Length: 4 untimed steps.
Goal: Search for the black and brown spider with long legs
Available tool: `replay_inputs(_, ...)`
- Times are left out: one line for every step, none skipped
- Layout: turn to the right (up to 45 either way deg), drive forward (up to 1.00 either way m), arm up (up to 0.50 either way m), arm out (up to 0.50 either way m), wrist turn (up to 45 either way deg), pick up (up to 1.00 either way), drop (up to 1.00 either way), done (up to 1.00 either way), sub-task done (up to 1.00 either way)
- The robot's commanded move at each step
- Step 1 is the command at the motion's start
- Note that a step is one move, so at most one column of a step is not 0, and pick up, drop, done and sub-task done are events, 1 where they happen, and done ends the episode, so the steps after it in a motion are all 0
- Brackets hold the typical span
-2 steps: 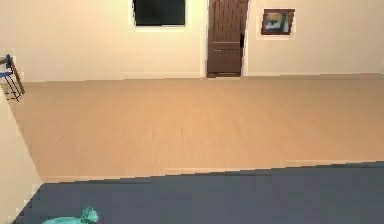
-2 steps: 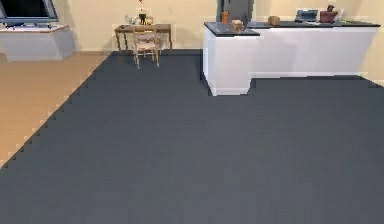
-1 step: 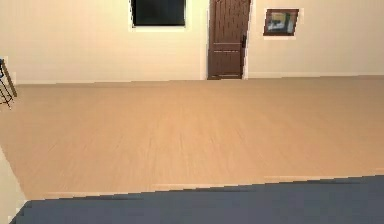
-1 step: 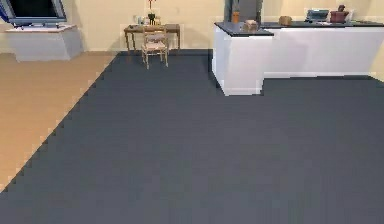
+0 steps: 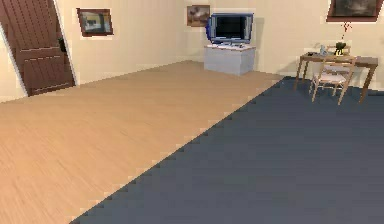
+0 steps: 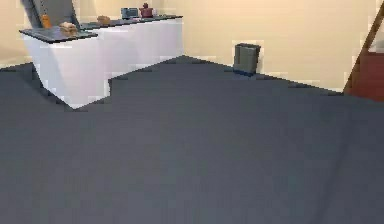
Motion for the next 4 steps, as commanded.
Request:
replay_inputs(30.0, 0.00, 0.00, 0.00, 0.0, 0.00, 0.00, 0.00, 0.00)
replay_inputs(0.0, 0.15, 0.00, 0.00, 0.0, 0.00, 0.00, 0.00, 0.00)
replay_inputs(-45.0, 0.00, 0.00, 0.00, 0.0, 0.00, 0.00, 0.00, 0.00)
replay_inputs(-33.0, 0.00, 0.00, 0.00, 0.0, 0.00, 0.00, 0.00, 0.00)
